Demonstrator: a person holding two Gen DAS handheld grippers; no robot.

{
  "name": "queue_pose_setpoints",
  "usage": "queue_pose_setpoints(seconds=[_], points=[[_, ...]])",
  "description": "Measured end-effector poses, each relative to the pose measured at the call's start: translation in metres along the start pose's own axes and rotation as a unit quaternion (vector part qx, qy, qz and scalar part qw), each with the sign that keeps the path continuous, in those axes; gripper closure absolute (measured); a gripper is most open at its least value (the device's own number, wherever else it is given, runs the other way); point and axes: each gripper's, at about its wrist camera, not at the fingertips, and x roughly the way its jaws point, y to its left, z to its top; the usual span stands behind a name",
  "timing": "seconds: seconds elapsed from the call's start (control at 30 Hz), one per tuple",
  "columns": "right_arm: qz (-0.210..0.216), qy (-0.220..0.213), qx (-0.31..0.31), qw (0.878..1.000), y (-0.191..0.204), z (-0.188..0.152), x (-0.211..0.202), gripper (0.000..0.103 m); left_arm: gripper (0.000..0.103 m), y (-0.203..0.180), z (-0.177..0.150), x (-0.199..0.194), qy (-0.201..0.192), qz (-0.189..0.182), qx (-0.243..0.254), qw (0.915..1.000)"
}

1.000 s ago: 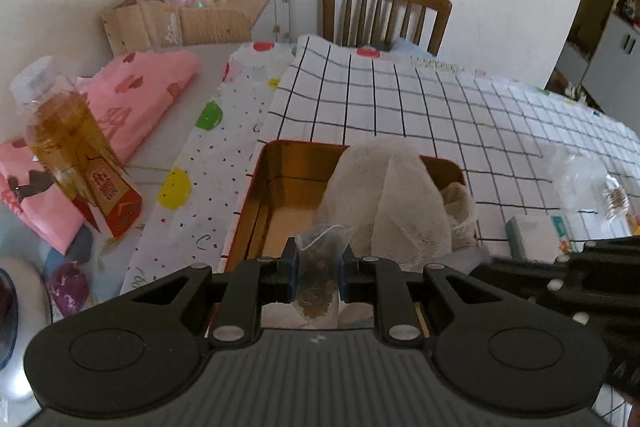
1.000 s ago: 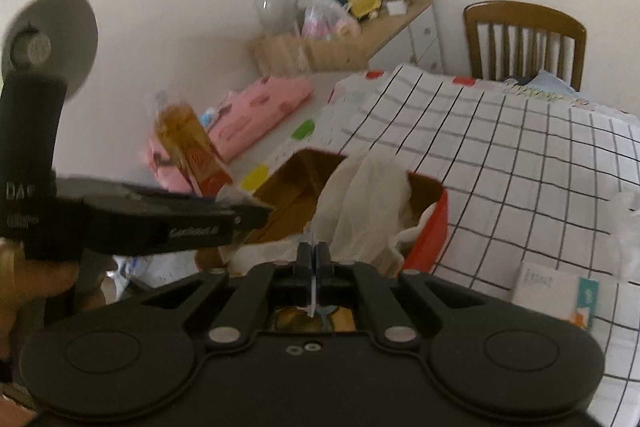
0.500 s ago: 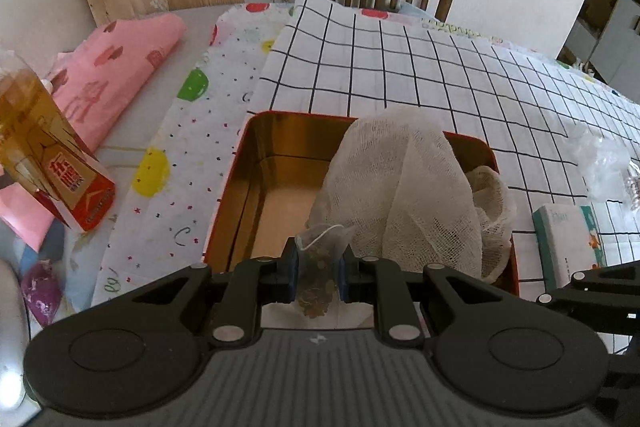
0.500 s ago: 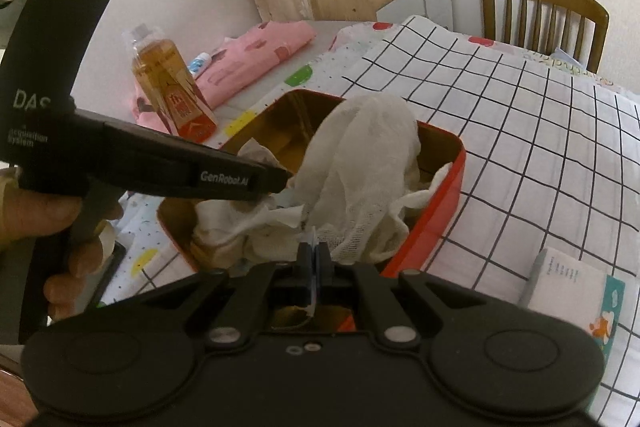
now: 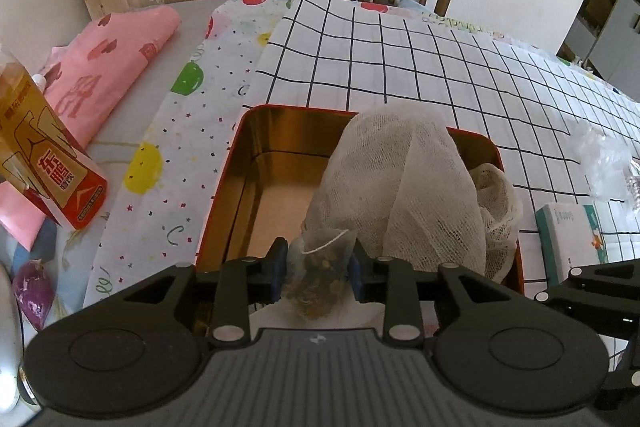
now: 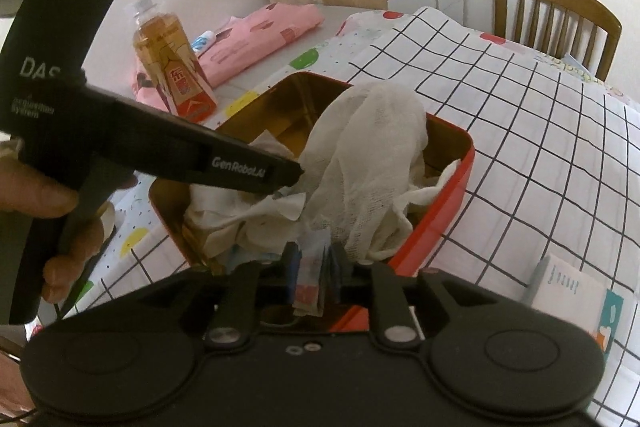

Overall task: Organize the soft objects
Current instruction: 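Open both tools to release the tea bag and packet into the tin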

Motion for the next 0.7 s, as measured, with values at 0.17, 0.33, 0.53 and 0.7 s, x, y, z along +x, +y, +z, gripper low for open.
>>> queue_pose_setpoints(seconds=[0.17, 0.33, 0.53, 0.7], points=[[0.006, -0.003, -0.007, 1.0, 0.003, 0.0, -0.006, 0.07, 0.036, 0.001, 0.0, -0.006, -0.015, -0.003, -0.001, 0.9999], [0.008, -0.01, -0.003, 1.0, 0.003, 0.001, -0.013, 0.067, 0.036, 0.001, 0.0, -0.016, -0.024, -0.002, 0.002, 0.9997], [0.017, -0.032, 0.003, 0.999, 0.002, 0.001, -0.033, 0.044, 0.034, 0.002, -0.003, -0.032, -0.04, -0.001, 0.005, 0.9992], [0.014, -0.049, 0.008, 0.999, 0.0, 0.001, -0.05, 0.04, 0.028, -0.002, -0.008, -0.05, -0.054, -0.005, 0.012, 0.9984]])
